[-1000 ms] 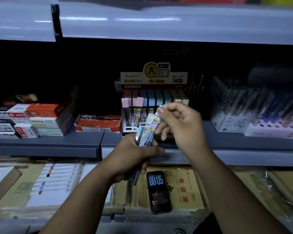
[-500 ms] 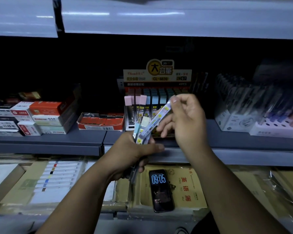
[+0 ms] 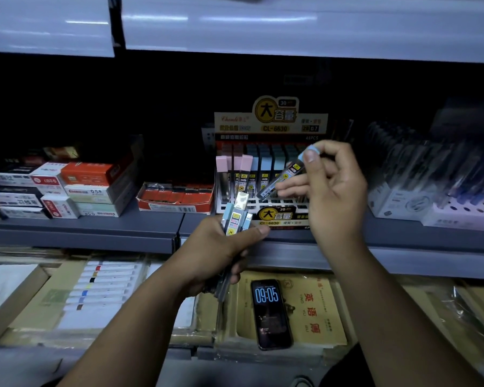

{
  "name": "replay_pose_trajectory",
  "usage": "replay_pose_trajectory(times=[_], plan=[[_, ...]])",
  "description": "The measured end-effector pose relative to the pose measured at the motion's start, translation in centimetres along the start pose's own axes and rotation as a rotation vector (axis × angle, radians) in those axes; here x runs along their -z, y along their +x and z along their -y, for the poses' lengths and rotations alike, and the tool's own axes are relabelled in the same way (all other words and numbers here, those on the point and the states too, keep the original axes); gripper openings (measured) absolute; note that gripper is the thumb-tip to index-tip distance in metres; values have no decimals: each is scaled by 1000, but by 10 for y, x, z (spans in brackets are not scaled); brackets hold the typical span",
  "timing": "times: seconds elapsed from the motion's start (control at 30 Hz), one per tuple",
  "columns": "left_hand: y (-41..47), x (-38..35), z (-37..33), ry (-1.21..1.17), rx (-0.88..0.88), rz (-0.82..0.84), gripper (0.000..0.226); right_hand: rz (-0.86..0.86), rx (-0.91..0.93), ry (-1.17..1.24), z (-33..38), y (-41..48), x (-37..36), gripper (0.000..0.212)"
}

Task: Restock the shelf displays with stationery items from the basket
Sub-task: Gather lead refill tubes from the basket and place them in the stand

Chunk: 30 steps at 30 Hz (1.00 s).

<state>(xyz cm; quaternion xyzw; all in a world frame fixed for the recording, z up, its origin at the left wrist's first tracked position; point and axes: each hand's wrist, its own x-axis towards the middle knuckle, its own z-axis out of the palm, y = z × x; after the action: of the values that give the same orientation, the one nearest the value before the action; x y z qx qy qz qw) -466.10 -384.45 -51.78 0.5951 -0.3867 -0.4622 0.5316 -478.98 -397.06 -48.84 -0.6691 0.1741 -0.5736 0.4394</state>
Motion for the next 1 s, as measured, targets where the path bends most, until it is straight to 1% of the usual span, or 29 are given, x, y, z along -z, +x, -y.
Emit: replay_pose_trajectory(times=[0.13,0.27,0.4,0.47,0.53,0.6,0.7,0.77,0.83,0.87,0.93,1.0], plan=[[-2,-2,-1,-4,-3,0,46,104,30,-89,-6,-1,-2,13],[-2,-1,-1,3,3,12,44,182,62,-162,-6,2,2,15],[-2,0,0,4,0,18,40,293,1,-225,-10,2,4,20],[-1,1,1,9,-3,18,37,277,-39,-240,-13,0,1,26],[-1,2,1,18,-5,15,36,238,-65,-240,-14,-2,-2,38],[-2,2,1,22,-9,17,37,199,-61,-217,-13,-3,-4,45],[-2,1,1,16,-15,11,42,150,-29,-204,-13,-3,-5,39],[-2,0,1,17,-17,5,41,118,8,-236,-12,-3,-5,33],[-2,0,1,11,-19,-1,39,114,46,-261,-9,-4,-4,23],[-2,0,1,4,-20,-3,37,145,49,-265,-7,-5,-5,15],[-1,1,2,-4,-25,-1,33,264,14,-277,-2,-9,-8,5],[0,2,3,-6,-30,4,30,376,-42,-305,-1,-13,-13,7]])
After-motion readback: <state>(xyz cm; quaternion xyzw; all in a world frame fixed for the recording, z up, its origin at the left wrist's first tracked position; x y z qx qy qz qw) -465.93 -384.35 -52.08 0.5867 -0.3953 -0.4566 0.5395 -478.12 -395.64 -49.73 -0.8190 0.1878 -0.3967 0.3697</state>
